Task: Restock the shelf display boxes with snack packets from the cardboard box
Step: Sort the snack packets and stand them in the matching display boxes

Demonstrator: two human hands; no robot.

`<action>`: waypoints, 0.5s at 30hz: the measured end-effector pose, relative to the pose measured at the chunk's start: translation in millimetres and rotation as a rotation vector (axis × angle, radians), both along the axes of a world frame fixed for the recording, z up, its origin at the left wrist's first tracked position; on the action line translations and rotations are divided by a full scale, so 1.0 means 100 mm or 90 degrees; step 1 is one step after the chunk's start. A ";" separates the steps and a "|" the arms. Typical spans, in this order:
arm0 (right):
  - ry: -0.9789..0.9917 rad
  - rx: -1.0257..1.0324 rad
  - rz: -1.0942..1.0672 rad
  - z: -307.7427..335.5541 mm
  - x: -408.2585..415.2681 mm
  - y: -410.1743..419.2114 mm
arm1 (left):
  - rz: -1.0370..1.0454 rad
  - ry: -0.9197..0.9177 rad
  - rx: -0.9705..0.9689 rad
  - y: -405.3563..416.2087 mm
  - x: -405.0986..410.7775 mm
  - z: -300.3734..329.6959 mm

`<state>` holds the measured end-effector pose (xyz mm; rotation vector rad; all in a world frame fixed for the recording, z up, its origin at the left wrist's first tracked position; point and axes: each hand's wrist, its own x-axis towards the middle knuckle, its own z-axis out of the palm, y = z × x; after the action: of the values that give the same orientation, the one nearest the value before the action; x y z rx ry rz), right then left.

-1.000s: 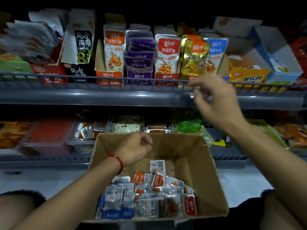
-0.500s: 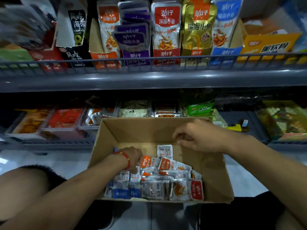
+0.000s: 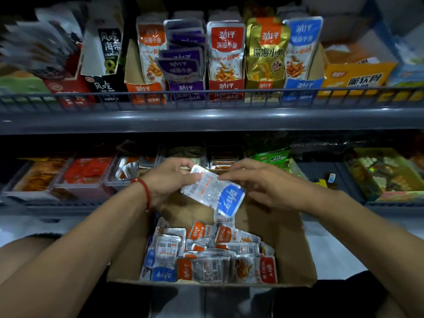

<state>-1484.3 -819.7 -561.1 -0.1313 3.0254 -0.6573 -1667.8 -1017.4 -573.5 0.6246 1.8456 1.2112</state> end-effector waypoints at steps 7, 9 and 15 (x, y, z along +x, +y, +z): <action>0.204 -0.007 -0.045 0.05 0.10 -0.13 | 0.115 -0.171 0.047 0.06 0.11 0.04; 0.256 -0.056 -0.098 0.09 0.12 -0.14 | 0.132 -0.208 0.093 0.05 0.15 0.08; 0.172 -0.419 -0.360 0.21 0.16 -0.10 | 0.099 -0.230 0.181 0.07 0.26 0.13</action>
<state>-1468.1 -830.0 -540.4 0.6901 2.9340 -1.7842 -1642.1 -1010.1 -560.4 0.3843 1.4529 1.5918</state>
